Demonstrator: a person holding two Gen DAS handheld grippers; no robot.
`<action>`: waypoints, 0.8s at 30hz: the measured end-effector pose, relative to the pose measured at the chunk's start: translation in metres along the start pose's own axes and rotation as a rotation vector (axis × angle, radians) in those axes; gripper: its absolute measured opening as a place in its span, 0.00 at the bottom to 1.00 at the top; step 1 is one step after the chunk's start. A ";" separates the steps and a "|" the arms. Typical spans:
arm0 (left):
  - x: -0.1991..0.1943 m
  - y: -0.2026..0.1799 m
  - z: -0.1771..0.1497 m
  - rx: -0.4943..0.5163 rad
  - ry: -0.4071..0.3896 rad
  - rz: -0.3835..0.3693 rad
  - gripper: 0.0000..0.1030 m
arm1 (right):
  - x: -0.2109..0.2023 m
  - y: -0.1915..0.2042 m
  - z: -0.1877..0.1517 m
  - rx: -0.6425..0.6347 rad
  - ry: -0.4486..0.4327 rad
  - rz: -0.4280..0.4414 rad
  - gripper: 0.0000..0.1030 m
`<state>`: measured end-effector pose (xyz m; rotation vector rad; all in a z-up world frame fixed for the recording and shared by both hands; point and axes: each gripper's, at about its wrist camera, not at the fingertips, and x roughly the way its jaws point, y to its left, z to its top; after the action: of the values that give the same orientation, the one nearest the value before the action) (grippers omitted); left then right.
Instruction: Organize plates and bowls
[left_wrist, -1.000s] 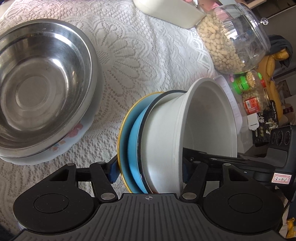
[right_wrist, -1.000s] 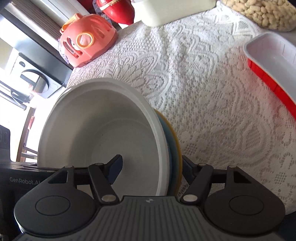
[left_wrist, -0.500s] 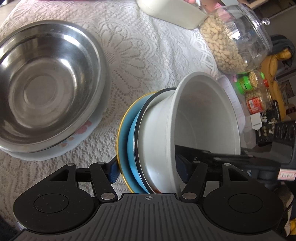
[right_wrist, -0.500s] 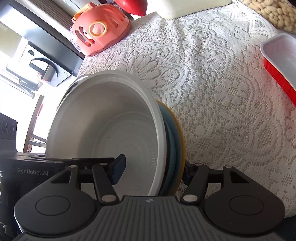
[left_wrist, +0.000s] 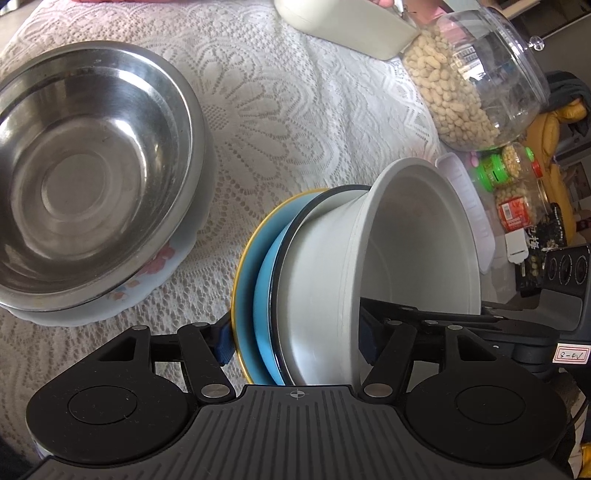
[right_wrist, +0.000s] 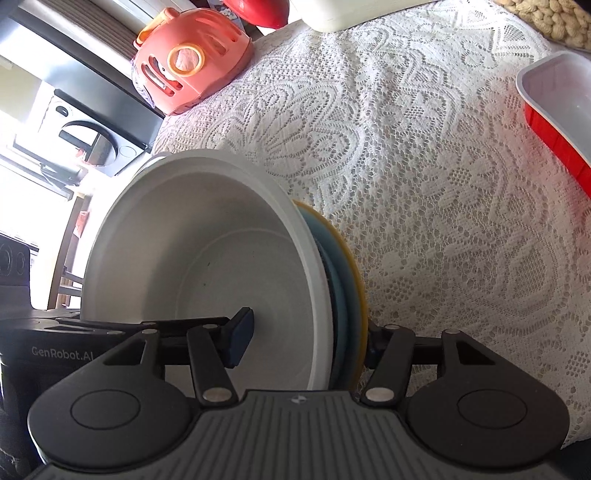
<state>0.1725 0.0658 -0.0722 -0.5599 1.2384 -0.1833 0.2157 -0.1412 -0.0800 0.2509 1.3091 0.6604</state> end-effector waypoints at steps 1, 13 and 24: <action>0.000 0.000 0.000 -0.001 -0.001 0.001 0.65 | 0.000 0.000 0.000 -0.001 0.000 0.000 0.56; 0.002 -0.004 0.001 0.015 0.005 0.026 0.65 | -0.001 -0.004 -0.003 0.010 -0.006 0.023 0.56; -0.005 0.002 0.003 0.001 0.016 0.007 0.64 | -0.002 0.002 0.000 0.036 0.024 0.010 0.56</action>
<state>0.1731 0.0706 -0.0685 -0.5539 1.2559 -0.1829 0.2144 -0.1403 -0.0776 0.2794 1.3439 0.6509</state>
